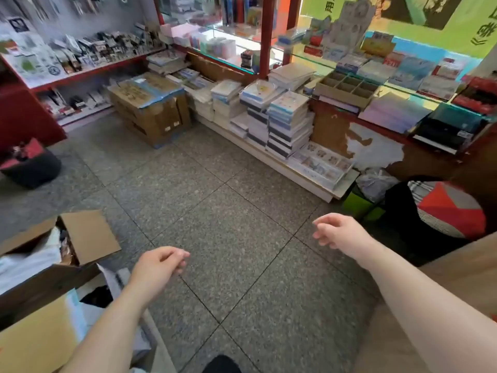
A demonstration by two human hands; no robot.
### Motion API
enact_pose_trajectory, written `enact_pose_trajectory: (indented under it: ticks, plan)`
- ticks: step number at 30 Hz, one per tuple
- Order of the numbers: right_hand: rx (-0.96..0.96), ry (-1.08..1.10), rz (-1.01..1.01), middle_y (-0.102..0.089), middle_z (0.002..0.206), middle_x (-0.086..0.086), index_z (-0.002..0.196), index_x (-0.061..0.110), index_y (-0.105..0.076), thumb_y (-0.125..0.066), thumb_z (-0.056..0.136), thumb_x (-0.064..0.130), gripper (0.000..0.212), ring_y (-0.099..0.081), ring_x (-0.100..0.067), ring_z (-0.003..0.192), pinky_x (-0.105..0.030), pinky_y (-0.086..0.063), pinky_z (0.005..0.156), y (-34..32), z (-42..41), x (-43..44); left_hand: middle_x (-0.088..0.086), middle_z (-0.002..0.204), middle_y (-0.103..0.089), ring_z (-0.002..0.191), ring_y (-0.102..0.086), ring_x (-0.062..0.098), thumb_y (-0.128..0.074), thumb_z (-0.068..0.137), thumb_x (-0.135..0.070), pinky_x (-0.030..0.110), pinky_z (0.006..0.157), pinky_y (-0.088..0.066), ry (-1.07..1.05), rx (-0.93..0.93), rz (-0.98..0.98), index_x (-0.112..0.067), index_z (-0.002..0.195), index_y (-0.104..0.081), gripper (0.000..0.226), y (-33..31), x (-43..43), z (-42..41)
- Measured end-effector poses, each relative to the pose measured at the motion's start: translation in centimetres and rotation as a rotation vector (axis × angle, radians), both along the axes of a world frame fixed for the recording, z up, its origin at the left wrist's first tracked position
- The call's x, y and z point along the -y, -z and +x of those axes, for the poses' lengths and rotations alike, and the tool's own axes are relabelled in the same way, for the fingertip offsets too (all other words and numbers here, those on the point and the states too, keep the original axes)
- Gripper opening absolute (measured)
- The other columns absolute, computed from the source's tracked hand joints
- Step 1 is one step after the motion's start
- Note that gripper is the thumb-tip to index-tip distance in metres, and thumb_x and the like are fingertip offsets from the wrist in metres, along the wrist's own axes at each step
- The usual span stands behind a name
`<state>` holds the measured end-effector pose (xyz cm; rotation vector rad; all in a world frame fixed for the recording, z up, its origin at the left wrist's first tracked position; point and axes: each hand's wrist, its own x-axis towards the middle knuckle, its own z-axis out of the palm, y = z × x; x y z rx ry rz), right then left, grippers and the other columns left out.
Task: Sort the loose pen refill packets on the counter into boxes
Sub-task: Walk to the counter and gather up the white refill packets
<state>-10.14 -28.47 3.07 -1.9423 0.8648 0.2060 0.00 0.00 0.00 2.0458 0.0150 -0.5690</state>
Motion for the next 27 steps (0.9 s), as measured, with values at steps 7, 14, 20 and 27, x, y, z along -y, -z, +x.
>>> enact_pose_trajectory:
  ticks: [7,14,20,27]
  plan:
    - [0.025,-0.021,-0.026,-0.059,0.072,0.003,0.103,0.007,-0.059,-0.044,0.093,0.011,0.018,-0.055,-0.010,0.064,-0.017,-0.043,0.061,0.2,5.2,2.5,0.005,0.065,-0.057,0.057,-0.053,0.013,-0.046,0.091,-0.005,0.002,0.041,-0.038,-0.088,-0.017,-0.043,-0.005,0.075,-0.063,0.023,1.5,1.5,3.8]
    - [0.038,-0.067,-0.022,-0.061,0.076,0.005,0.098,0.015,-0.056,-0.043,0.094,0.015,0.014,-0.057,-0.010,0.069,-0.025,-0.047,0.072,0.0,16.7,4.4,0.001,0.066,-0.058,0.055,-0.046,0.015,-0.046,0.091,-0.006,0.024,0.058,-0.038,-0.190,0.053,-0.016,-0.005,0.085,-0.063,0.019,1.9,2.4,13.4]
    - [0.064,-0.073,0.015,-0.061,0.079,0.004,0.099,0.016,-0.055,-0.041,0.095,0.015,0.015,-0.057,-0.012,0.073,-0.028,-0.047,0.075,-1.2,27.5,6.1,-0.011,0.061,-0.062,0.060,-0.054,0.012,-0.051,0.089,-0.009,0.025,0.066,-0.042,-0.012,0.045,0.075,-0.023,0.059,-0.061,0.035,0.7,4.4,22.8]
    - [0.098,-0.025,0.047,-0.060,0.077,0.003,0.098,0.014,-0.056,-0.041,0.095,0.013,0.015,-0.058,-0.018,0.079,-0.022,-0.045,0.067,-1.6,37.4,9.3,-0.011,0.054,-0.061,0.061,-0.052,0.008,-0.054,0.087,-0.008,0.016,0.061,-0.038,0.017,0.035,0.100,-0.024,0.058,-0.061,0.033,-0.1,8.3,33.3]
